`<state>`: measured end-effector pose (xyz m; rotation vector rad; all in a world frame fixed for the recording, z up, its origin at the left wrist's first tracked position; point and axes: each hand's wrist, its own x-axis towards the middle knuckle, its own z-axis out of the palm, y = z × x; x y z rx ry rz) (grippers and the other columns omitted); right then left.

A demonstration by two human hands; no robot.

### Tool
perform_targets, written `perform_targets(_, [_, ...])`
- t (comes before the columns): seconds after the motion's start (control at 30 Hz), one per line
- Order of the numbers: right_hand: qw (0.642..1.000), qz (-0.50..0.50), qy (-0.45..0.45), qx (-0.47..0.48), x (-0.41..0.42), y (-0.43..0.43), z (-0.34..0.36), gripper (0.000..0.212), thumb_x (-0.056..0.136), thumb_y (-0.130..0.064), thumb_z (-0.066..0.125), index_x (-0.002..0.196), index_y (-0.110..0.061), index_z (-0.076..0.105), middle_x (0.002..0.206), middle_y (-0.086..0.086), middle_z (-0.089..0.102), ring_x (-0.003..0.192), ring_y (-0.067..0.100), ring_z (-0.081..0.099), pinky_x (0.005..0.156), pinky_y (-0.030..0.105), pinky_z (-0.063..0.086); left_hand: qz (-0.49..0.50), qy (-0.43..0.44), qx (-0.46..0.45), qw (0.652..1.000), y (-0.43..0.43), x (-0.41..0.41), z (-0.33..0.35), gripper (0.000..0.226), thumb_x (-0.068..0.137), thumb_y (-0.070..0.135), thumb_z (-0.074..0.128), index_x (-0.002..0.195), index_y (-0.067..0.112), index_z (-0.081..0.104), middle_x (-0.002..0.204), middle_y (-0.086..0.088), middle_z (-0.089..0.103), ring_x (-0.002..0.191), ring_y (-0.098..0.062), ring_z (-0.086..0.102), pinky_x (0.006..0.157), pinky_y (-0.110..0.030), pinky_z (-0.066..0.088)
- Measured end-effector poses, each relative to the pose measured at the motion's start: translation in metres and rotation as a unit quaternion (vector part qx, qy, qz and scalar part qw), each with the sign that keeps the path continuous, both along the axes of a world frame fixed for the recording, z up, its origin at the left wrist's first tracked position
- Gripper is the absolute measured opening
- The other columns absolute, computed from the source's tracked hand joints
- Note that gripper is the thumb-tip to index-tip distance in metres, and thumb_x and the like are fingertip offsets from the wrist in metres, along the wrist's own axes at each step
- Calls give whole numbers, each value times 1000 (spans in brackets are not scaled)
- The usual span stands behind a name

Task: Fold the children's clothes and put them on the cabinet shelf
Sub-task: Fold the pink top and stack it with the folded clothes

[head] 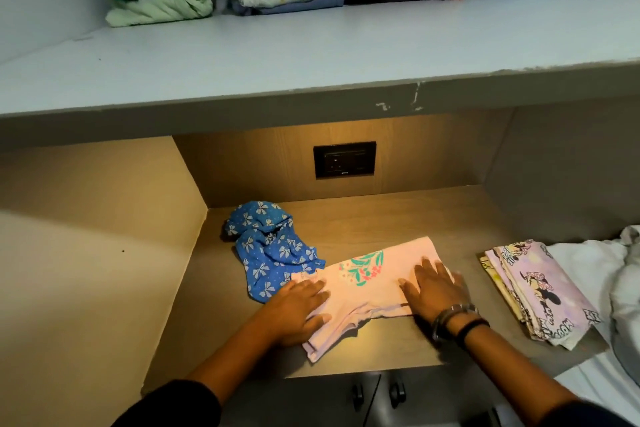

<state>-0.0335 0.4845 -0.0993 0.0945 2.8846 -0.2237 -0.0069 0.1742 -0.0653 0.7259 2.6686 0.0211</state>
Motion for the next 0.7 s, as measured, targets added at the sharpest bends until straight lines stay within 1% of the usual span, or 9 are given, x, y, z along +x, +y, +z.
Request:
perform_targets(0.07, [999, 36, -13, 37, -30, -2, 10, 64, 89, -61, 19, 145, -31, 29, 159, -5, 23, 143, 25, 23, 116, 55, 17, 20, 4, 16, 1000, 1, 13, 1, 66, 96, 62, 26, 151, 28, 29, 161, 0, 27, 143, -24, 28, 116, -45, 20])
perform_targets(0.17, [988, 83, -72, 110, -76, -9, 25, 65, 91, -50, 36, 150, -31, 19, 163, -5, 9, 149, 29, 8, 118, 59, 8, -17, 11, 36, 999, 15, 43, 7, 67, 89, 70, 30, 142, 29, 42, 135, -2, 51, 115, -20, 44, 100, -43, 37])
perform_targets(0.23, [980, 105, -97, 141, -94, -17, 32, 78, 83, -41, 55, 150, -31, 18, 164, -2, 3, 149, 31, 0, 118, 60, 4, -57, -12, 69, 996, 31, 63, 12, 64, 88, 68, 38, 138, 29, 45, 122, -3, 53, 107, -19, 43, 97, -44, 36])
perform_targets(0.3, [976, 138, -86, 148, -97, -29, 38, 82, 79, -36, 65, 149, -30, 24, 164, 2, 2, 149, 32, 1, 118, 60, 3, -94, -40, 99, 990, 48, 74, 16, 61, 88, 59, 47, 141, 29, 42, 124, -4, 53, 110, -21, 40, 95, -42, 30])
perform_targets(0.4, [985, 160, 4, 58, -75, -52, 47, 54, 91, -30, 51, 144, -27, 38, 163, 3, 9, 149, 29, 8, 118, 57, 9, -99, -69, 149, 981, 70, 78, 22, 63, 88, 43, 55, 146, 30, 35, 136, -2, 52, 119, -19, 37, 102, -42, 26])
perform_targets(0.47, [985, 143, 78, -52, -40, -56, 51, 43, 96, -29, 43, 138, -23, 48, 162, 2, 20, 147, 26, 19, 118, 49, 16, -87, -42, 173, 980, 70, 74, 24, 67, 85, 36, 57, 147, 29, 34, 146, 0, 45, 129, -18, 32, 109, -37, 19])
perform_targets(0.53, [971, 151, 132, -128, 8, -48, 49, 39, 94, -30, 46, 130, -20, 57, 156, 4, 35, 141, 27, 34, 115, 44, 25, -81, -14, 151, 985, 57, 68, 19, 76, 83, 44, 60, 151, 30, 28, 160, 1, 25, 145, -15, 15, 116, -35, 0])
perform_targets(0.63, [943, 239, 199, -118, 85, -27, 31, 43, 92, -41, 47, 127, -19, 58, 147, 7, 48, 131, 28, 48, 109, 47, 38, -128, -5, 71, 989, 37, 70, -2, 99, 79, 64, 60, 155, 31, 7, 164, 5, -11, 147, -11, -21, 109, -36, -26])
perform_targets(0.7, [921, 314, 219, -73, 123, -16, 11, 55, 89, -55, 46, 132, -20, 52, 149, 8, 45, 134, 27, 46, 109, 50, 38, -168, 26, 34, 985, 34, 77, -19, 108, 76, 57, 67, 155, 28, -1, 162, 3, -16, 145, -15, -24, 109, -41, -26])
